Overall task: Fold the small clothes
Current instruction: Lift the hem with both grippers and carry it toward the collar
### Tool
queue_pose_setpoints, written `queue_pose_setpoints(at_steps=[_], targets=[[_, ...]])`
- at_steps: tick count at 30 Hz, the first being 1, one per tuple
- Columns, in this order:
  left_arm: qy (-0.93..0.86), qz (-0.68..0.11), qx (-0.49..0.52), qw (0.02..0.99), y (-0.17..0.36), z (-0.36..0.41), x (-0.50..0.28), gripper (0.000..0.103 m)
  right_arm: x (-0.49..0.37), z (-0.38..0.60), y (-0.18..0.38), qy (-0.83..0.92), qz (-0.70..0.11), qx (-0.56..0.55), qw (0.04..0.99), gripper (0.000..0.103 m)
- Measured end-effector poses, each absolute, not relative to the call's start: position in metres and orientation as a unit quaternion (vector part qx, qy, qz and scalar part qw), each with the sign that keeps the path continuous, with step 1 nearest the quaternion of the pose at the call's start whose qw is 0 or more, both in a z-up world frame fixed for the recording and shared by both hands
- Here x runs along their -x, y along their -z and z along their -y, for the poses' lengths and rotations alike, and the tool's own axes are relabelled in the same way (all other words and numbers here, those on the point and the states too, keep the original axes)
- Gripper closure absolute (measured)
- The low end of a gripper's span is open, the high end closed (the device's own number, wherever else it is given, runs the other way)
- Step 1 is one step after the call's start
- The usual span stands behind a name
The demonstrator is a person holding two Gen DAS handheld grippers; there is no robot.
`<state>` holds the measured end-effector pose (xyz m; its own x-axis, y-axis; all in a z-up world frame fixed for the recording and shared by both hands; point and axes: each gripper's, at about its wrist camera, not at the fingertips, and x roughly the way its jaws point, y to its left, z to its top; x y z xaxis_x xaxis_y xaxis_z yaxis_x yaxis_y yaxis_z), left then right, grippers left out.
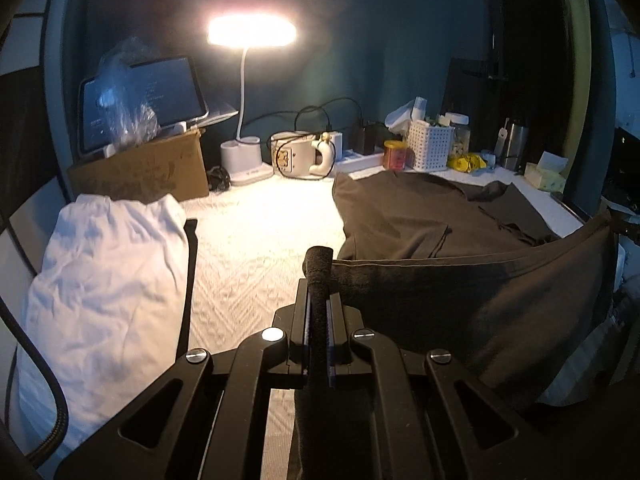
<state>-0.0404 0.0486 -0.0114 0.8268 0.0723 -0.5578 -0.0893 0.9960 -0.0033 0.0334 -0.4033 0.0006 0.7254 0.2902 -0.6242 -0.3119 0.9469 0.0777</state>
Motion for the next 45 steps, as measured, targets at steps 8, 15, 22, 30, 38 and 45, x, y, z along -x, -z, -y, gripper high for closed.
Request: queue_pose_setpoints(at_steps=[8,15,22,30,38,45], targets=[[-0.040,-0.270,0.001,0.962,-0.006,-0.049,0.025,0.098,-0.046,0.406,-0.007,-0.155,-0.328,0.005,0.932,0.098],[-0.040,-0.256,-0.011,0.966,-0.019,-0.048,0.007,0.098,-0.062,0.408,-0.015,-0.150,-0.318,-0.001,0.936,0.098],[-0.039,-0.242,-0.016,0.969,-0.030,-0.048,-0.015,0.098,-0.082,0.407,-0.022,-0.149,-0.310,-0.003,0.939,0.098],[-0.036,-0.232,-0.022,0.972,-0.039,-0.048,-0.044,0.098,-0.110,0.403,-0.029,-0.147,-0.303,-0.001,0.942,0.098],[-0.032,-0.228,-0.031,0.973,-0.045,-0.053,-0.076,0.098,-0.137,0.398,-0.031,-0.145,-0.299,0.000,0.943,0.098],[-0.029,-0.227,-0.038,0.973,-0.045,-0.055,-0.105,0.098,-0.164,0.394,-0.031,-0.143,-0.295,-0.001,0.945,0.098]])
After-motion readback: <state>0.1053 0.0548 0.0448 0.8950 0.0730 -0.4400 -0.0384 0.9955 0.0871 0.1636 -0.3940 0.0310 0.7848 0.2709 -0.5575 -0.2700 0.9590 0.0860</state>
